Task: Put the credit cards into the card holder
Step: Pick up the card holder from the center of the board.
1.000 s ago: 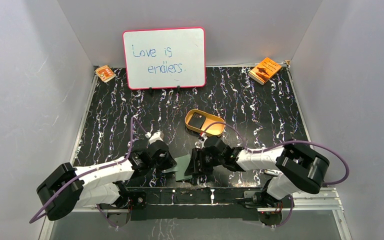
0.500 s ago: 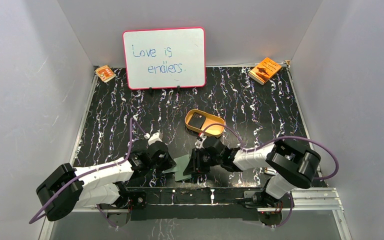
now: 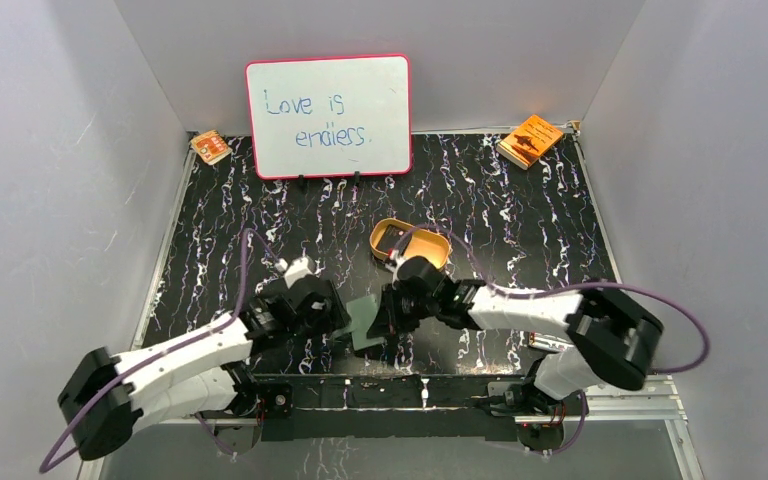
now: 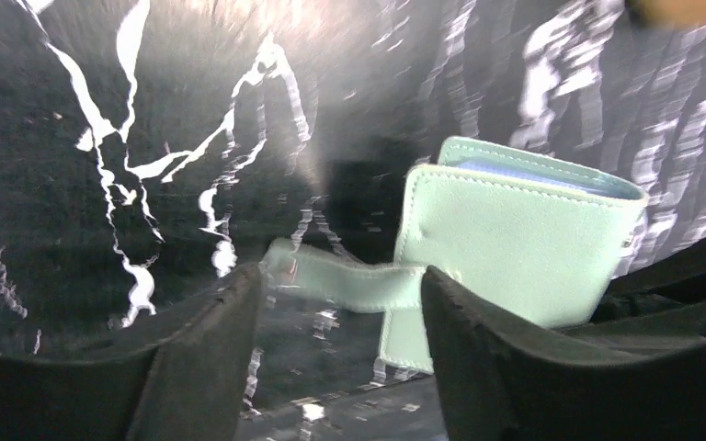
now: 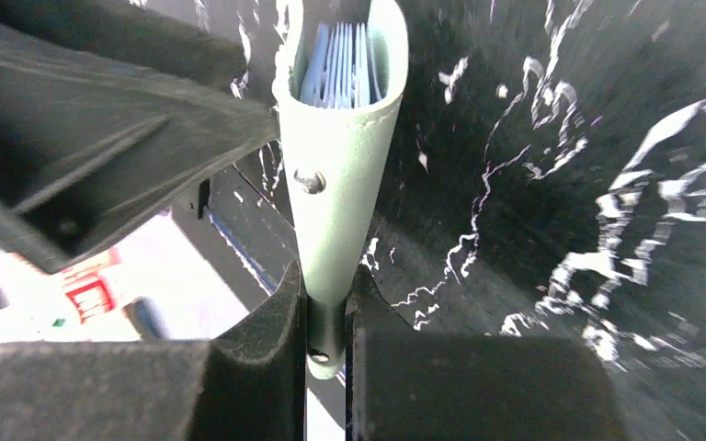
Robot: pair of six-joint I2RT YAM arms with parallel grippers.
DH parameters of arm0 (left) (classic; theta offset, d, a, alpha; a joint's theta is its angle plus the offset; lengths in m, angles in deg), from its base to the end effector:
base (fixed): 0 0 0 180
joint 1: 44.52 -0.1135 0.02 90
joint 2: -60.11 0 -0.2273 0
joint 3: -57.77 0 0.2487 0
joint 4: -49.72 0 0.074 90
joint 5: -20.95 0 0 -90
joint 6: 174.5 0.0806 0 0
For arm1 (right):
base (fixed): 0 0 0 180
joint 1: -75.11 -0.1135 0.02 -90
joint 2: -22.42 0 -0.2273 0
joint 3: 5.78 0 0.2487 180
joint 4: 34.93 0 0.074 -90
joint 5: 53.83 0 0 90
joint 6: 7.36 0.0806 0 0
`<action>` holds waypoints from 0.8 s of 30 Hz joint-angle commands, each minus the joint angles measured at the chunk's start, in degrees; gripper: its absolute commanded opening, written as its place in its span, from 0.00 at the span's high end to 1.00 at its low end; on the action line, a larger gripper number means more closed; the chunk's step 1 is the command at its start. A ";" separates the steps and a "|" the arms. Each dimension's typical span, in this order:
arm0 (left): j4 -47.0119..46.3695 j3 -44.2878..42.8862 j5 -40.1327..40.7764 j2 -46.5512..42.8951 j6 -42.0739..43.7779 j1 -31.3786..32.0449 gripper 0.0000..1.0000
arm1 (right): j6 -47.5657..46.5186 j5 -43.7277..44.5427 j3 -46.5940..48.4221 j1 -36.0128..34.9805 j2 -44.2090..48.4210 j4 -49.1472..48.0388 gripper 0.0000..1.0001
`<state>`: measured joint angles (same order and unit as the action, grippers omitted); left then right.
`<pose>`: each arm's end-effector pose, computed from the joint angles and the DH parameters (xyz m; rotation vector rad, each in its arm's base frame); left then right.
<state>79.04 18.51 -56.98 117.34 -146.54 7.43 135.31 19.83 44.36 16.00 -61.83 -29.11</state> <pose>0.1595 -0.1764 0.1156 -0.3207 2.4655 -0.6715 0.1444 0.2856 0.1030 -0.3211 2.5944 1.2187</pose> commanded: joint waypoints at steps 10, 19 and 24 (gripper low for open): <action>17.07 -40.44 25.53 -12.72 7.66 0.05 0.10 | -66.12 44.99 35.56 -0.61 17.79 27.36 1.00; -8.54 -42.43 17.35 -9.32 17.64 -0.01 0.09 | -111.31 53.81 25.85 -1.97 19.82 -16.05 1.00; -17.54 -43.87 11.58 -5.25 18.58 0.02 0.09 | -132.36 49.98 17.64 -2.84 20.13 -34.85 1.00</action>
<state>73.40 -22.78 -40.98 109.52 -131.13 7.40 27.03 70.17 65.37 13.99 -43.23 -39.47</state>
